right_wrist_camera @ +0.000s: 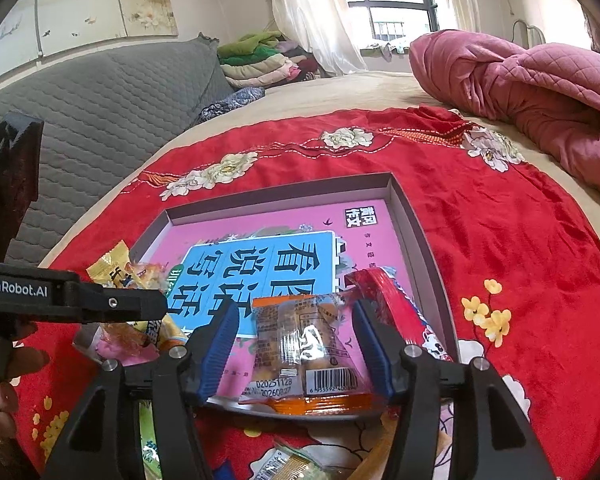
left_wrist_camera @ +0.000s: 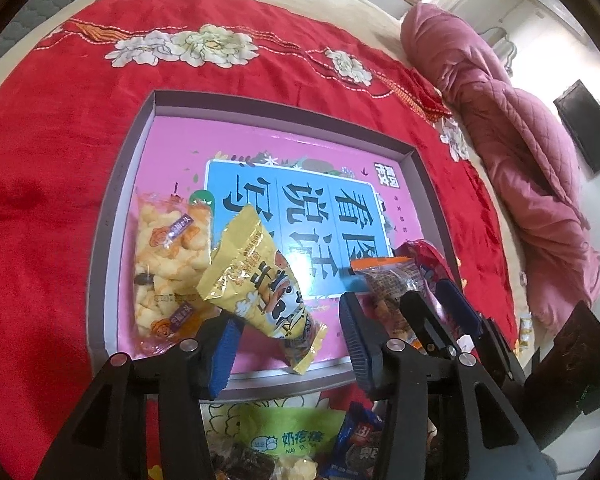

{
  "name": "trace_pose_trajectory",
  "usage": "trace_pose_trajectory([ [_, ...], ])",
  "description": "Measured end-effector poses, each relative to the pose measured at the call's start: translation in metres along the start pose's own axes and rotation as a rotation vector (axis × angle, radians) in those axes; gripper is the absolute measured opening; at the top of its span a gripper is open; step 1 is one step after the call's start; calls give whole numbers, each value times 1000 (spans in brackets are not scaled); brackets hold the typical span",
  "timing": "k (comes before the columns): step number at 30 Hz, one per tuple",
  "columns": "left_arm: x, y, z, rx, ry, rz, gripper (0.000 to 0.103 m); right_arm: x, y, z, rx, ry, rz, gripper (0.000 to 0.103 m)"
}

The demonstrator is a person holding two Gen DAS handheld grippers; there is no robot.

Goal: Organize snacks
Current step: 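Open left gripper to drop the yellow bag while right gripper releases the pastry pack, then withdraw both open grippers from the box back toward the snack pile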

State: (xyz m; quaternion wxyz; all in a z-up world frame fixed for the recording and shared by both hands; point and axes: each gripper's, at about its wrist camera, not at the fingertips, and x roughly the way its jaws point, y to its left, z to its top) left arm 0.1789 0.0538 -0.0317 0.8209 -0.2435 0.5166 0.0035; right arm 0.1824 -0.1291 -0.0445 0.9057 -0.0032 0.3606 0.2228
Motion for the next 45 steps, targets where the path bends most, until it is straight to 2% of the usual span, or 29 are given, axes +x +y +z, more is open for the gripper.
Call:
trace_pose_trajectory([
  [23,-23,33,9,-87,-58,46,51,-5,-1,1,12,-9,1,60],
  [28,-31,34,7,-83,-71,48,51,-11,0,1,13,-24,7,66],
  [33,-38,29,4,-61,-84,52,51,-19,-1,2,11,-38,5,67],
  [35,-41,27,2,-53,-88,51,58,-22,-2,2,11,-45,5,68],
  [38,-46,24,-1,-43,-93,46,59,-27,-3,2,11,-56,4,72],
  [45,-54,17,-8,-16,-102,43,59,-39,-5,1,16,-70,-8,73],
])
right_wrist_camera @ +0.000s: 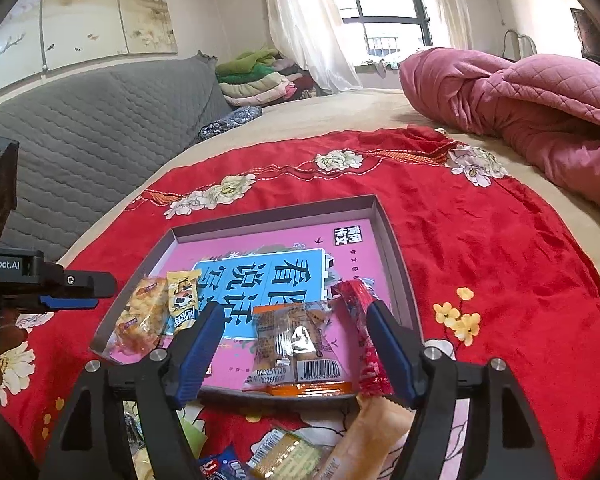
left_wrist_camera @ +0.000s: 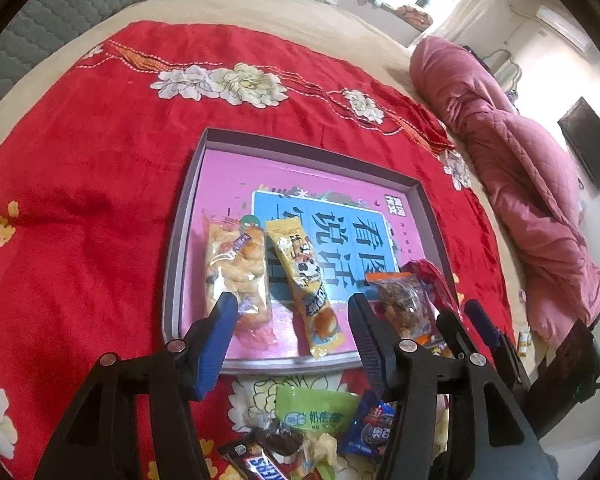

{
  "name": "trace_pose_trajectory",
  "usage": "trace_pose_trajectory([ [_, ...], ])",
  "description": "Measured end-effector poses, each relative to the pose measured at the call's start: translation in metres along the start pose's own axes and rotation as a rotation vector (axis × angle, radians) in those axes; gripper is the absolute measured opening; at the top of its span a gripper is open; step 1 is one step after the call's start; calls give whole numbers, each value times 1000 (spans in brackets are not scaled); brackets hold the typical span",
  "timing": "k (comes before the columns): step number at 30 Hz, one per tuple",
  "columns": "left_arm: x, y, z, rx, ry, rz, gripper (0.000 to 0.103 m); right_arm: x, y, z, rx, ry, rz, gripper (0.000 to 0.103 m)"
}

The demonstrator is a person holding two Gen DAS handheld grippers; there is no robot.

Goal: Organize snacks
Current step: 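Withdraw both open grippers from the box back toward the snack pile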

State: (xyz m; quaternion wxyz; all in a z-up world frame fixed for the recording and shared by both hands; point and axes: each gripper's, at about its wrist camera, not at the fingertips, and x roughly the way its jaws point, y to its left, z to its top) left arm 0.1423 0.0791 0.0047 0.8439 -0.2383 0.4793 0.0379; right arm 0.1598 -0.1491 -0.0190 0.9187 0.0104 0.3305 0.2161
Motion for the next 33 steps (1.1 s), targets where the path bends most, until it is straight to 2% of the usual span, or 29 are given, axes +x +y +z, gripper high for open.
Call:
trace_pose_trajectory([
  [21,-34,-16,-19,71,-22,-3,59,-44,-10,5,45,-62,-76,80],
  [33,-45,-18,-27,85,-14,5,59,-64,-23,2,94,-61,-122,82],
])
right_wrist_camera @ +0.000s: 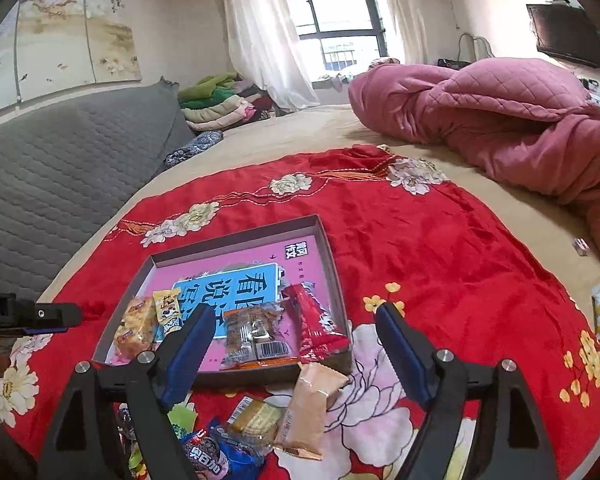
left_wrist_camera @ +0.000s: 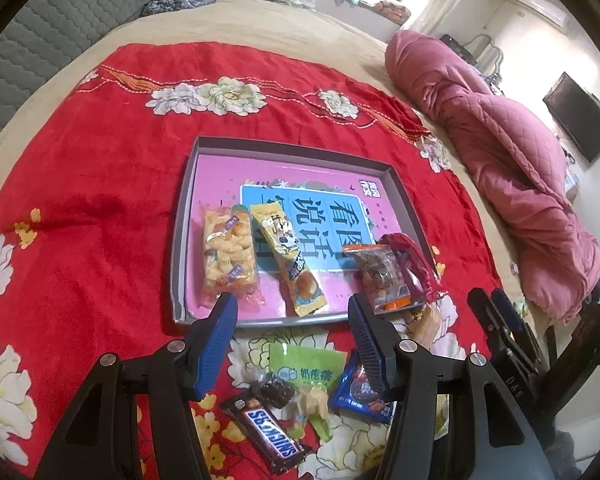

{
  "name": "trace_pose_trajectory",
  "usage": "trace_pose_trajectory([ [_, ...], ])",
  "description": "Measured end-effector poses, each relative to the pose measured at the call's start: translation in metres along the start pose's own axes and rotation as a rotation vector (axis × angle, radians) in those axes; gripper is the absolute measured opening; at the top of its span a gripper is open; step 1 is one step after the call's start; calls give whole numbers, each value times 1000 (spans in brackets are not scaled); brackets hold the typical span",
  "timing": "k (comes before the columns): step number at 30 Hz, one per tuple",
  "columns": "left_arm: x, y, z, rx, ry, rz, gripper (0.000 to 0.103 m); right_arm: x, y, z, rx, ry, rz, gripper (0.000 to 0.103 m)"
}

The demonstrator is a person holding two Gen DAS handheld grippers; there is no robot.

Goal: Organize snacks
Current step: 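Withdraw both open grippers from the box back toward the snack pile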

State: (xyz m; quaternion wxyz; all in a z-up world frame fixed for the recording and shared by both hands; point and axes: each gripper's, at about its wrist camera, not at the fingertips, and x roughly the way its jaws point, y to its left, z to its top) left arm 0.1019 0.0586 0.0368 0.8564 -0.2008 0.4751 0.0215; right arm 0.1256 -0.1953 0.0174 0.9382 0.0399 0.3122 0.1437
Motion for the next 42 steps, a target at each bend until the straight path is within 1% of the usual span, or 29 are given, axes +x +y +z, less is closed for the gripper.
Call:
trace_pose_trajectory([
  [4,-3,1,-3,0,11,12,59,-4,-3,-1,11,5,-8,82],
  [9,-7,2,-8,-6,25,5,59,-9,-5,-3,16,15,-16,82],
  [17,-14,5,-17,0,41,16,59,-15,-8,-7,29,33,-26,83],
  [25,-12,11,-28,-8,74,25,59,-20,-8,-9,30,42,-33,83],
  [30,-8,13,-37,-14,109,20,59,-24,-10,-13,40,50,-37,83],
  [42,-8,20,-48,-38,140,23,59,-31,-18,-19,76,83,-42,83],
])
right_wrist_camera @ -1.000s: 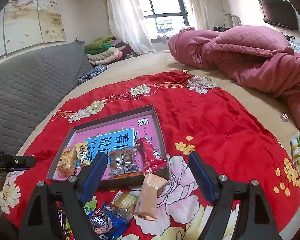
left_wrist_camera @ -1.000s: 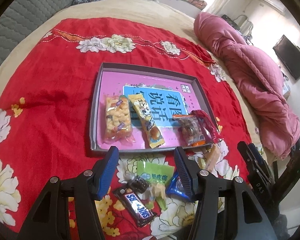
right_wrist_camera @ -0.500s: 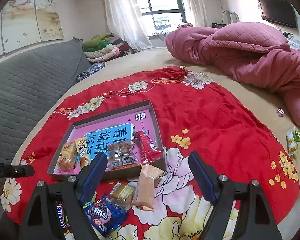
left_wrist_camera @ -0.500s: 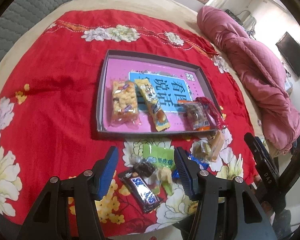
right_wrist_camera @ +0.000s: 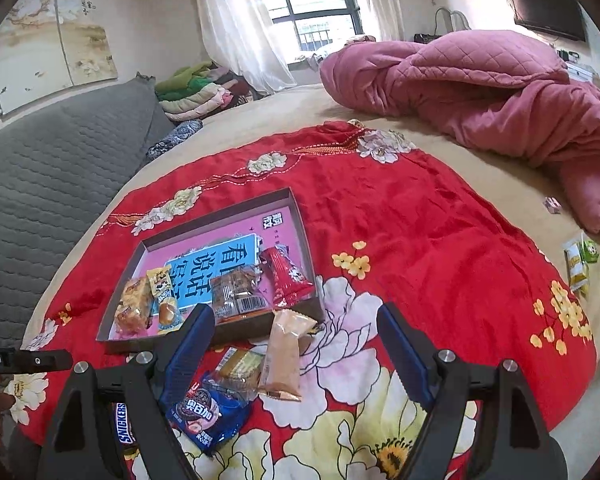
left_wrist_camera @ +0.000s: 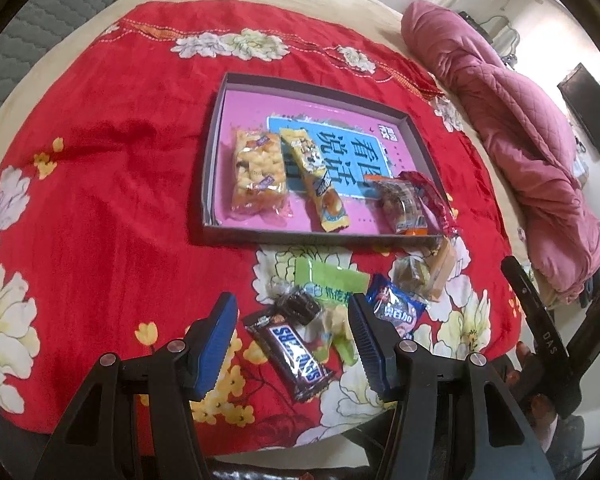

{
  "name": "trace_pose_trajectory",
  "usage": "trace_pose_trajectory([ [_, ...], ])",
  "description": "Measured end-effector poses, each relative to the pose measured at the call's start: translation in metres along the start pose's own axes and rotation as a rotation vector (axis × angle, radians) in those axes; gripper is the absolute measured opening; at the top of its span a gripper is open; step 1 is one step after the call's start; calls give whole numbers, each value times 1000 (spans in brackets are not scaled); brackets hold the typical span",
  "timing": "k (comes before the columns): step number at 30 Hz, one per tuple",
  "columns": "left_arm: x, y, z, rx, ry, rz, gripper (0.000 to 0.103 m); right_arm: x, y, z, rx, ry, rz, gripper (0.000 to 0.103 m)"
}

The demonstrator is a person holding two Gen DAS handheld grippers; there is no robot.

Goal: Organize snacks
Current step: 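Withdraw both open grippers from the box back toward the snack pile, then grasp the Snickers bar with left gripper while right gripper grasps the tan pastry bag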

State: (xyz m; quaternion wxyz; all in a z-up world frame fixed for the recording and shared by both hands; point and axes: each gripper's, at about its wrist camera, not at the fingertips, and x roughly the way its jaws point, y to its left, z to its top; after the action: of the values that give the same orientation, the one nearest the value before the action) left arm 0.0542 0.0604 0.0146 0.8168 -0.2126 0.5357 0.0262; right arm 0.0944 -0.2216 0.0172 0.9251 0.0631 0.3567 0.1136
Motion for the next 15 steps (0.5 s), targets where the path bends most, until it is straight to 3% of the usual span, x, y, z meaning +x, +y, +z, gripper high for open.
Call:
trace_pose_trajectory([
  [15,7,10,-16,-45,56,-3,59,-5,1,-4,-3,16,-2,83],
])
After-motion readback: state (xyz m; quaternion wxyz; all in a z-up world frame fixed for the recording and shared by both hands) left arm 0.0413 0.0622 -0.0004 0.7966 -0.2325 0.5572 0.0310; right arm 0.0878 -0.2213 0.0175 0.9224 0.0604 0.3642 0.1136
